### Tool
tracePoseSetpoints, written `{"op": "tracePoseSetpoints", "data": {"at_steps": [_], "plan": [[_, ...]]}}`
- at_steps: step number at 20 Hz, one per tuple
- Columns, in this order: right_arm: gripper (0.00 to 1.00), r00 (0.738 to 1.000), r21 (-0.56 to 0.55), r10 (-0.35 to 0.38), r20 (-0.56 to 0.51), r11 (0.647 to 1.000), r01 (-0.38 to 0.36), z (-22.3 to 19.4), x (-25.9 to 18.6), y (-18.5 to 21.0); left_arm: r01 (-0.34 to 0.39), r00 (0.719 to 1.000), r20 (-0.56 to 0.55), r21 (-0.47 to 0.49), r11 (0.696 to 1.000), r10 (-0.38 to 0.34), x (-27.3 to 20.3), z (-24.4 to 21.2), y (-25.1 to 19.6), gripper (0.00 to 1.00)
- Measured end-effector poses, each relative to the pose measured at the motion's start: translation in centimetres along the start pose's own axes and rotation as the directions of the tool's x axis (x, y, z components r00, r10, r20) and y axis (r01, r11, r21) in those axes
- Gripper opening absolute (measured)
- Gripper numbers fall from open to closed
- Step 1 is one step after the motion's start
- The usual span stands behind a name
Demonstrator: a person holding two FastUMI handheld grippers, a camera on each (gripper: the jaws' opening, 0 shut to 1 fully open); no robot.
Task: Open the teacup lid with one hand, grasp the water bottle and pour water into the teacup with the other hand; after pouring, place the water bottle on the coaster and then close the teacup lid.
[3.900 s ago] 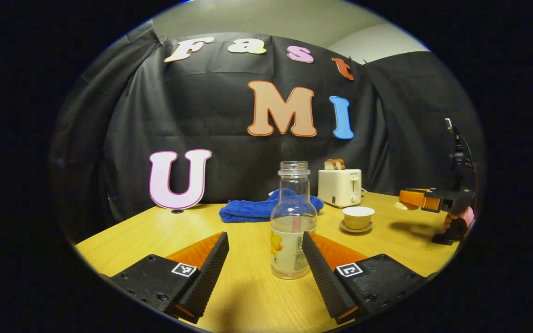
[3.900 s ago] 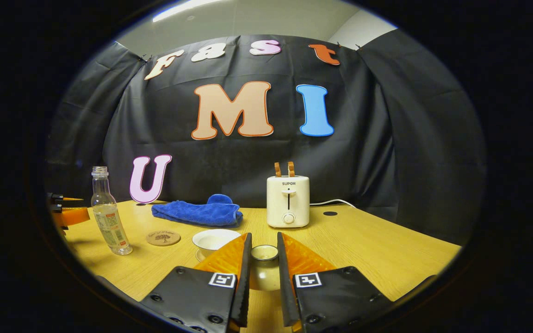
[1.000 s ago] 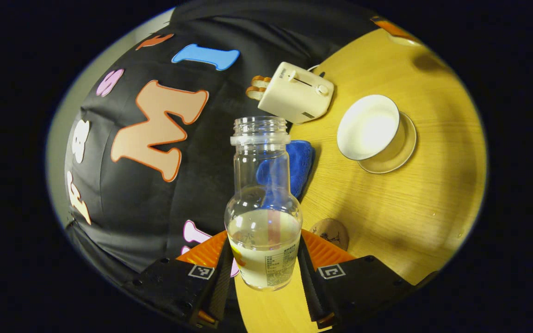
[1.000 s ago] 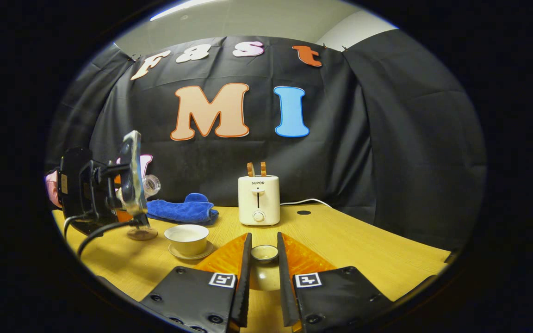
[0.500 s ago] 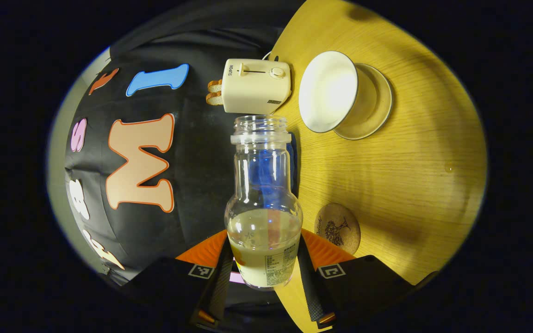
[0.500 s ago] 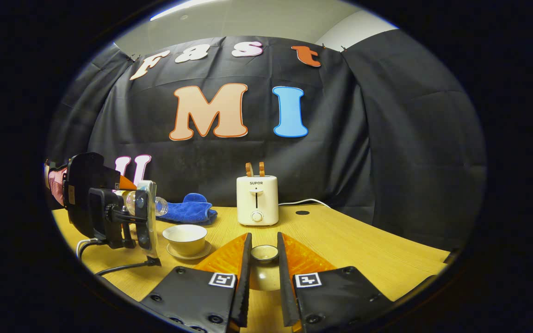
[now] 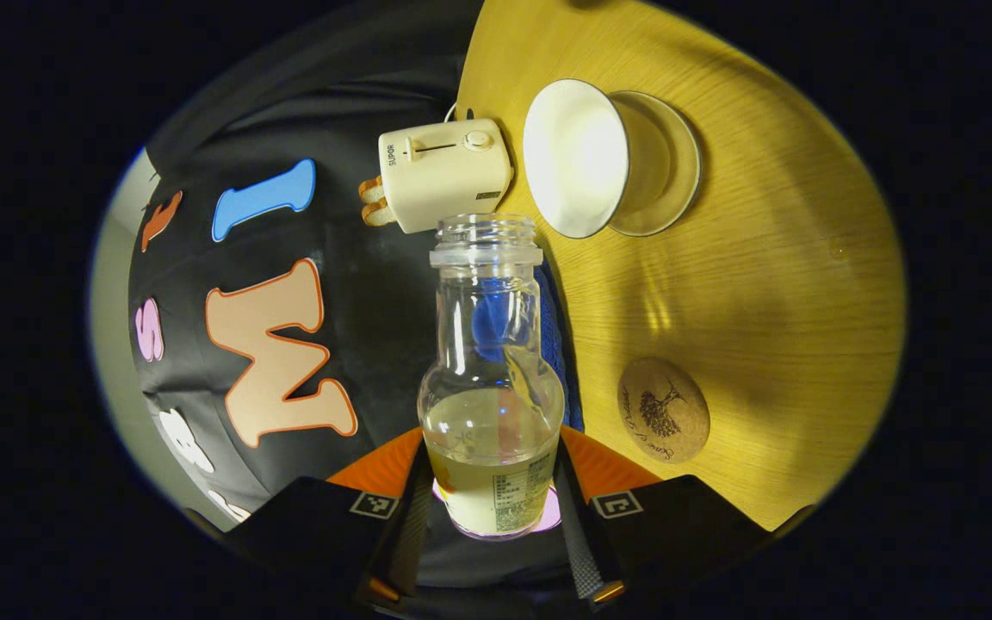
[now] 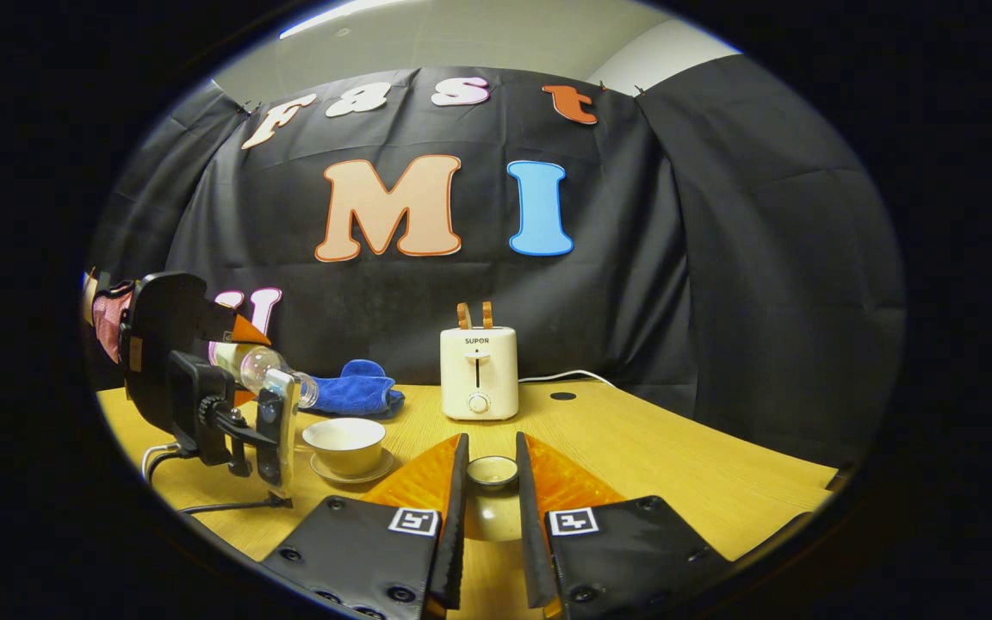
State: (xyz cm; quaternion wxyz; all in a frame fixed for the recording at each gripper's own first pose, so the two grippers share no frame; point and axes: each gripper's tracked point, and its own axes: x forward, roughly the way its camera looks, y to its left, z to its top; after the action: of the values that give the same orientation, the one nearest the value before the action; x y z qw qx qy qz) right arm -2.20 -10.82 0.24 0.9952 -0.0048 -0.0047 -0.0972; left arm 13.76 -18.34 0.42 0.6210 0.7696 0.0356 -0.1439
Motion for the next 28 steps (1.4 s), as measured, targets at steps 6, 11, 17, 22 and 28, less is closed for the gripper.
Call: {"op": "tracePoseSetpoints", "data": {"at_steps": [6, 11, 17, 22, 28], "plan": [[0.32, 1.0, 0.0, 0.0, 0.0, 1.0, 0.0, 0.0, 0.0, 0.0, 0.004, 1.0, -0.004, 0.069, 0.998, -0.003, 0.1, 0.3, -0.1, 0.66], [0.32, 1.0, 0.0, 0.0, 0.0, 1.0, 0.0, 0.1, 0.0, 0.0, -0.016, 1.0, -0.014, 0.138, 0.99, 0.019, -0.1, 0.1, 0.8, 0.66], [0.32, 1.0, 0.0, 0.0, 0.0, 1.0, 0.0, 0.1, 0.0, 0.0, -0.058, 0.998, -0.016, 0.243, 0.968, 0.064, -0.2, -0.1, 2.6, 0.66], [0.32, 1.0, 0.0, 0.0, 0.0, 1.0, 0.0, 0.1, 0.0, 0.0, -0.08, 0.996, -0.011, 0.305, 0.949, 0.088, -0.3, 0.2, 3.5, 0.66], [0.32, 1.0, 0.0, 0.0, 0.0, 1.0, 0.0, 0.1, 0.0, 0.0, -0.122, 0.992, 0.011, 0.334, 0.935, 0.125, -0.3, 0.6, 4.0, 0.66]]}}
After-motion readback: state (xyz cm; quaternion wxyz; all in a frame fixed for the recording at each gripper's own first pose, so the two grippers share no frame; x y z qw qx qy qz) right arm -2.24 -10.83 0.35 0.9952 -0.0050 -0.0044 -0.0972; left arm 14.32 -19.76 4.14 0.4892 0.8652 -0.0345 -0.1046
